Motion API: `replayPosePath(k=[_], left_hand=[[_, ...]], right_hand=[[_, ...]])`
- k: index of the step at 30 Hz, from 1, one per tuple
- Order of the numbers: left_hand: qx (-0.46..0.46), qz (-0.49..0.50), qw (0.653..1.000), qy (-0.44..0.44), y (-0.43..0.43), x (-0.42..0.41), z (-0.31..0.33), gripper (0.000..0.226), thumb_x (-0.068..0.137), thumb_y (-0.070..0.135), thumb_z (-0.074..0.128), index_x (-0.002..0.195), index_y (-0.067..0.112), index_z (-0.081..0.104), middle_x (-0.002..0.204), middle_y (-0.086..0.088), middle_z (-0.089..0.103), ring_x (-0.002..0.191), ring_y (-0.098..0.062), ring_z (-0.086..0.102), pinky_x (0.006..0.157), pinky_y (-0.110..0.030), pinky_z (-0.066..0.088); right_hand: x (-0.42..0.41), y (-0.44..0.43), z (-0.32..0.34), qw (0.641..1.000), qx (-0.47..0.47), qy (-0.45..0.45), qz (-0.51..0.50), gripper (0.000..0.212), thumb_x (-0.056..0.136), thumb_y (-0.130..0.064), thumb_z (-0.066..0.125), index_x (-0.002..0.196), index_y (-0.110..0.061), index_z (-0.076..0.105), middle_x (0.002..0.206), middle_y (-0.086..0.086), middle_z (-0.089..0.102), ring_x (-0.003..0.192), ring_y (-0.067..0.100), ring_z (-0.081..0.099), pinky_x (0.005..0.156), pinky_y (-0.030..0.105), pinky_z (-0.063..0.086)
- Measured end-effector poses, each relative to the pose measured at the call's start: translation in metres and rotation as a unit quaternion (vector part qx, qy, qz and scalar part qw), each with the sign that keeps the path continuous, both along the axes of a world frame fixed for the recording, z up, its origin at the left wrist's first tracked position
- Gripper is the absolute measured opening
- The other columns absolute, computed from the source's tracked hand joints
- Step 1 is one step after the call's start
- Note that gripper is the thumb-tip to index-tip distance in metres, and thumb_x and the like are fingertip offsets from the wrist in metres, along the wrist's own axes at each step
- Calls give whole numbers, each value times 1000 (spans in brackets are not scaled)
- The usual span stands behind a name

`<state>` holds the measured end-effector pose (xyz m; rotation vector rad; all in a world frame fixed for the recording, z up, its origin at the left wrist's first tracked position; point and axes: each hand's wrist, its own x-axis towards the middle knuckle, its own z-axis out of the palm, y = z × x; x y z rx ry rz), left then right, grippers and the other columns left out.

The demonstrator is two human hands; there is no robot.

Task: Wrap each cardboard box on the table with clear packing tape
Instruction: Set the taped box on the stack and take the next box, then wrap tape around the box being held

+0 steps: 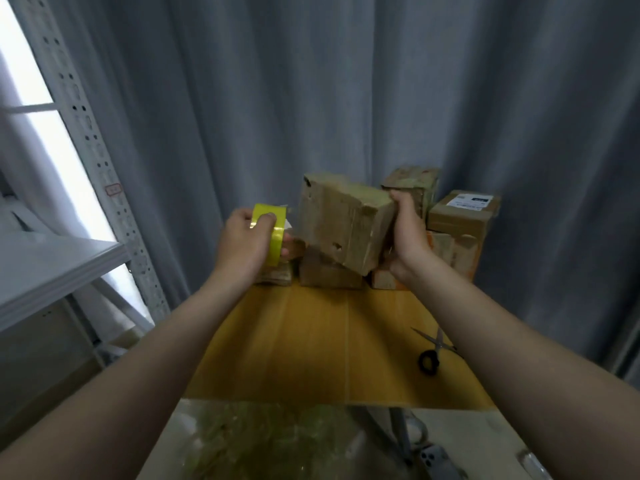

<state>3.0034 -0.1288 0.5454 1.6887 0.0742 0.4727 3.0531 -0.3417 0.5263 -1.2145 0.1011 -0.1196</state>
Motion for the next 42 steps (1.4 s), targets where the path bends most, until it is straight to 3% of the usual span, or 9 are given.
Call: replayPosePath(k=[5,10,14,19,24,29,35,39,42], left_hand=[[2,-62,998,-8,6,-41,10,13,102,10,55,92,7,63,67,-13,72,48,-24,64,51,-30,58],[-15,-156,987,38,7,-76,-14,17,104,10,53,100,1,67,77,-19,74,59,-30,67,71,-44,61],[8,-200,979,46,6,-87,-38,23,103,4,54,125,-2,59,102,-21,77,84,-33,75,87,-48,59],[48,-215,975,6,-9,-82,-68,29,102,1,55,131,1,53,109,-12,77,99,-25,76,83,-33,62],[45,-182,981,-40,-36,-61,-98,27,102,9,59,127,17,54,110,-4,78,106,-24,74,92,-47,59],[73,-133,985,-79,-56,-37,-115,32,101,11,62,123,33,53,111,6,74,103,-10,71,88,-35,59],[124,-121,982,-73,-56,-4,-130,31,97,21,64,125,31,55,114,5,72,103,-10,70,87,-42,59],[188,-116,973,-67,-52,11,-140,39,99,23,64,137,20,56,117,8,71,104,-3,67,82,-32,58],[249,-82,962,-74,-49,19,-147,52,95,41,58,142,19,55,121,4,71,108,-8,66,80,-31,56]], right_hand=[[-17,-31,-54,931,5,267,250,61,89,-67,54,120,-18,72,124,20,69,119,46,57,99,71,40],[-30,-28,-104,903,-3,368,220,68,99,-65,47,138,-10,55,130,25,59,114,48,59,93,64,55],[-37,-16,-99,918,-203,308,148,54,104,-54,48,139,-14,44,119,19,52,103,46,54,93,69,53],[-35,-8,-75,915,-397,51,56,65,101,-60,50,151,-19,48,152,4,48,139,30,46,112,48,41],[-53,-7,-45,910,-359,-185,94,43,96,-45,68,136,-29,66,118,-22,65,111,0,62,93,26,52],[-42,-11,-61,932,-308,-173,82,30,90,-25,80,119,-18,77,99,-6,78,86,8,76,73,28,62],[-18,-13,-72,954,-264,-137,46,10,90,-18,80,92,-8,80,75,4,77,65,19,72,63,42,62],[-4,-17,-87,900,-397,-179,-2,9,94,-28,76,85,-27,74,78,-8,72,72,11,70,67,37,60],[-1,-14,-89,816,-528,-235,-21,12,98,-31,69,87,-30,64,85,-16,60,77,5,58,69,30,49]])
